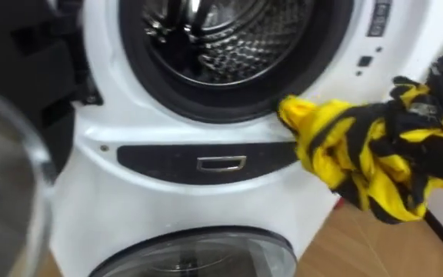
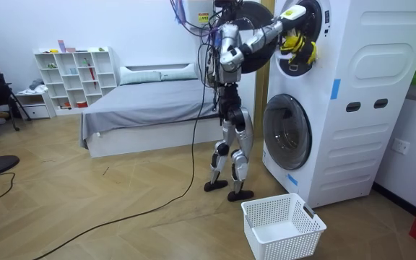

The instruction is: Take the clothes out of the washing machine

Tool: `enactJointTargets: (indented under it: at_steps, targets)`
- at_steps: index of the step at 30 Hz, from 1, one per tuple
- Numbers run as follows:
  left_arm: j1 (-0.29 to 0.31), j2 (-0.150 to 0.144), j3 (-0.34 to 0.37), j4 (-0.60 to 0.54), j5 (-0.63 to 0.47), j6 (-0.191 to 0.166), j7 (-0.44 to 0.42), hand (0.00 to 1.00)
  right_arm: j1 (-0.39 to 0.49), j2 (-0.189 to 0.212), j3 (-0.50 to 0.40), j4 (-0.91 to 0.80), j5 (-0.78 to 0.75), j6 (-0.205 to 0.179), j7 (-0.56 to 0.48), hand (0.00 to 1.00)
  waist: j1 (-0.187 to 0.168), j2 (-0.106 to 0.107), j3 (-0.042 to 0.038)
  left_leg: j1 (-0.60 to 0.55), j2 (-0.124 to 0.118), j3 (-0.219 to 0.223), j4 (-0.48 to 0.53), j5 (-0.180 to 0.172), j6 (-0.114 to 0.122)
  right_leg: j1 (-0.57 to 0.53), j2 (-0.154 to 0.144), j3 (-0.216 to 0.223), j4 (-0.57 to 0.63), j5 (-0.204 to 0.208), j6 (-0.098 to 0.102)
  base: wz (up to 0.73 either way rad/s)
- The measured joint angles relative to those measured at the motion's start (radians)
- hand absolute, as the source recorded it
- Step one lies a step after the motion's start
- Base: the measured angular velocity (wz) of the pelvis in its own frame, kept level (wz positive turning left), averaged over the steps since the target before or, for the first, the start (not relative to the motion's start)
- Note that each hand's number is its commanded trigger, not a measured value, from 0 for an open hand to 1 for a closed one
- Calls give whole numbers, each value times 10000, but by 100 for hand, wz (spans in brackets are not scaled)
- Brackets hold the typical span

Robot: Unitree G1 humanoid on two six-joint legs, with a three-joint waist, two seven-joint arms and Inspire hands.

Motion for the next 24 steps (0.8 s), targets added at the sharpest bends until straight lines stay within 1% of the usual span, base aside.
enactJointTargets:
  at_steps: [1,2,3,5,6,8,10,12,13,15,16,17,19,20,21,22,23,24]
  targets:
    - [-5,33,19,-1,1,2,12,0,13,0,1,104,-69,59,-39,100,-85,-35,35,-27,0,11,48,-23,-1,-21,24,74,16,20,3,-35]
    - [-64,129,23,-4,-10,6,45,0,112,0,-13,302,-244,171,-137,100,-219,-127,32,-160,-13,108,109,-42,6,-224,41,160,164,22,5,-37]
    - [-106,186,22,-17,-58,6,125,0,322,0,-53,347,-445,352,-215,100,-241,-205,36,-228,-32,308,115,-45,10,-424,89,341,323,27,14,-40]
    - [-217,204,21,-32,-82,5,197,0,615,2,-45,353,-727,517,-224,100,-312,-236,33,-315,-36,523,165,-87,22,-615,111,399,462,52,29,-41]
    - [-296,221,-32,-32,-99,4,211,0,812,2,-21,387,-856,584,-255,100,-370,-257,44,-299,-33,655,157,-112,16,-663,166,511,503,52,32,-38]
    - [-404,259,-204,-25,-115,10,314,0,1049,31,204,779,-889,603,-423,100,-354,-310,48,-211,-11,959,103,-138,-10,-678,272,714,510,85,39,-42]
    - [-540,261,-387,-23,-113,61,477,0,1228,156,473,1205,-1288,879,-444,100,-349,-361,51,-184,16,1176,83,-166,-19,-701,356,900,488,131,48,-37]
    - [-673,265,-592,-20,-128,164,580,0,1237,195,867,1725,-1749,1277,-393,100,-370,-368,48,-227,20,1429,60,-197,-19,-815,416,998,476,172,65,-32]
    - [-728,272,-603,-21,-129,199,593,0,1249,195,928,1850,-1805,1363,-360,100,-361,-372,44,-247,14,1468,58,-199,-18,-855,429,1069,477,179,72,-22]
    - [-852,322,-752,-74,-136,303,597,0,1302,204,1103,2097,-1906,1686,-202,100,-340,-378,39,-398,2,1607,95,-200,-16,-1051,478,1209,478,226,89,-19]
    - [-952,340,-767,-87,-161,357,592,0,1300,225,1151,2177,-1905,1687,-191,100,-347,-380,38,-467,5,1615,114,-200,-15,-1100,480,1225,465,249,90,-11]
    - [-1005,383,-852,-203,-520,440,587,0,1279,372,1204,2332,-1888,1698,-181,100,-373,-386,33,-629,11,1635,185,-221,-9,-1240,479,1228,438,293,93,-8]
    - [-1096,421,-1014,-458,-921,494,588,0,1150,464,1362,2785,-1831,1687,-180,100,-354,-366,31,-842,31,1669,279,-240,-5,-1366,492,1262,296,422,99,-10]
    - [-1187,456,-1176,-446,-1009,509,604,0,934,515,1460,3345,-1757,1674,-180,100,-338,-333,60,-895,35,1701,320,-244,-3,-1403,500,1323,286,462,105,-11]
    - [-1269,454,-1331,-445,-1167,508,614,0,654,516,1596,3984,-1720,1705,-180,100,-335,-277,66,-954,-4,1806,337,-264,-7,-1482,527,1384,310,466,109,-15]
    - [-1323,453,-1390,-444,-1253,508,613,0,560,516,1668,4212,-1731,1780,-181,100,-311,-228,37,-1032,2,1855,350,-272,-9,-1567,541,1398,325,476,111,-22]
    - [-1412,452,-1565,-427,-1372,509,616,0,425,519,1771,4543,-1763,1882,-178,100,-311,-129,7,-1186,16,1926,359,-273,-6,-1737,546,1448,324,515,116,-23]
    - [-1497,448,-1603,-428,-1560,508,615,0,253,519,1838,4828,-1779,1884,-178,100,-327,-59,13,-1332,-5,1956,405,-281,9,-1893,541,1455,364,530,117,-19]
